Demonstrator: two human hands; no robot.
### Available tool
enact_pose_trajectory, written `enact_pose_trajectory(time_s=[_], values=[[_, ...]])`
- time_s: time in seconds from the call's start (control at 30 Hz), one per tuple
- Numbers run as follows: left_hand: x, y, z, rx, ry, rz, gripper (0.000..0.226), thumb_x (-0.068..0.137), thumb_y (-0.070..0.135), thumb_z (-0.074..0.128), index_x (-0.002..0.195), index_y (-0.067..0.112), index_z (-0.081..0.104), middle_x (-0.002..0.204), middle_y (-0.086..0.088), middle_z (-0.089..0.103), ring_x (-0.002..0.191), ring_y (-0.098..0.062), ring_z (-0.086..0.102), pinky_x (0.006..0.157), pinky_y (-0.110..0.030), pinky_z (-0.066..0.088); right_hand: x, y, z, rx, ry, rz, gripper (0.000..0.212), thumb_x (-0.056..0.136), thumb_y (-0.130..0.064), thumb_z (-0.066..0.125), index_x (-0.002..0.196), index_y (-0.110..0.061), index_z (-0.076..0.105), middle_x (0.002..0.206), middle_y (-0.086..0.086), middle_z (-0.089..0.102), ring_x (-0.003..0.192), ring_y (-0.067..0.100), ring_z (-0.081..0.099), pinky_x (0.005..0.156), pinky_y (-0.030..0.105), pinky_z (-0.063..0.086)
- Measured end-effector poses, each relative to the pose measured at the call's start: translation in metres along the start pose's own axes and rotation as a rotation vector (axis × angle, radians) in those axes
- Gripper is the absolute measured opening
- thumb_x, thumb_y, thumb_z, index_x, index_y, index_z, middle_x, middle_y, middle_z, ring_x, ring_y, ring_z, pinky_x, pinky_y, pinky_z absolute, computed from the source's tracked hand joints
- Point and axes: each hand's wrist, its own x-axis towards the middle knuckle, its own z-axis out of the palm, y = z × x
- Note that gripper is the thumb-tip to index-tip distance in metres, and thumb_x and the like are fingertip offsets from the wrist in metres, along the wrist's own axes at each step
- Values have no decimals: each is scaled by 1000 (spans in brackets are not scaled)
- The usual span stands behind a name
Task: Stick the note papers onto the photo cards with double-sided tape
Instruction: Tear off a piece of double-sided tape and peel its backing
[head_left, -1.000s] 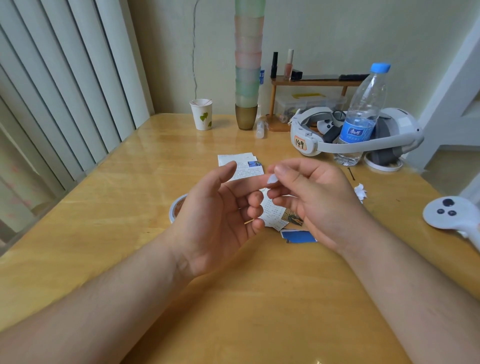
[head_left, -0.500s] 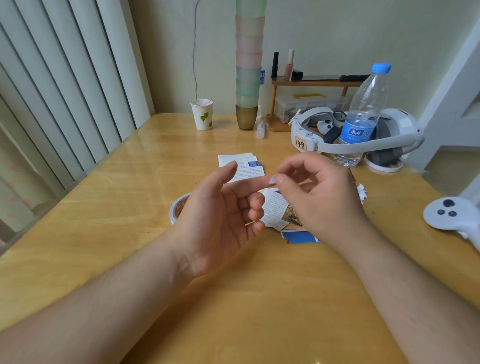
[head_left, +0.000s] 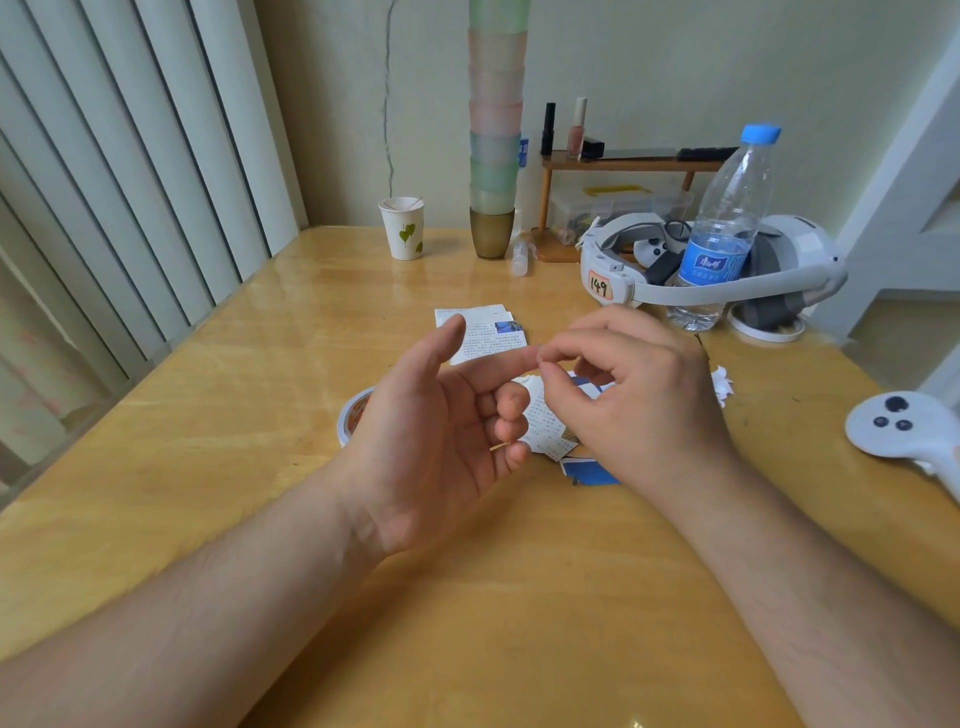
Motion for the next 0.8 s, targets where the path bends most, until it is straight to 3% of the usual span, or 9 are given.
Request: enact_pose_trajectory(time_s=[0.13, 0.4, 0.63, 0.8], values=[[0, -1, 0, 20, -14, 5, 69, 97, 59, 43, 130, 6, 72, 78, -2, 49, 68, -15, 44, 71, -32, 42, 0, 0, 0, -12, 18, 5, 4, 84, -11, 76, 82, -15, 77, 84, -5, 70, 67, 13, 58, 60, 32, 51], [1, -4, 0, 64, -60, 20, 71, 92, 60, 47, 134, 8, 70, 80, -3, 52, 71, -16, 46, 73, -34, 41, 0, -2, 1, -37, 8, 31, 5, 82, -11, 73, 81, -15, 76, 83, -4, 69, 67, 10, 56, 63, 19, 47], [2, -7, -3, 168, -90, 50, 68, 96, 61, 46, 142, 15, 65, 81, -2, 53, 70, -16, 44, 72, -33, 38, 0, 0, 2, -62, -22, 20, 7, 86, -11, 68, 82, -14, 73, 84, -2, 67, 70, 18, 59, 60, 37, 53], [3, -9, -5, 214, -56, 83, 63, 95, 59, 44, 136, 19, 70, 78, -1, 51, 68, -15, 42, 71, -33, 36, 1, -1, 3, -39, -56, 35, 8, 89, -13, 62, 84, -13, 69, 84, -2, 62, 71, 19, 58, 61, 41, 52]])
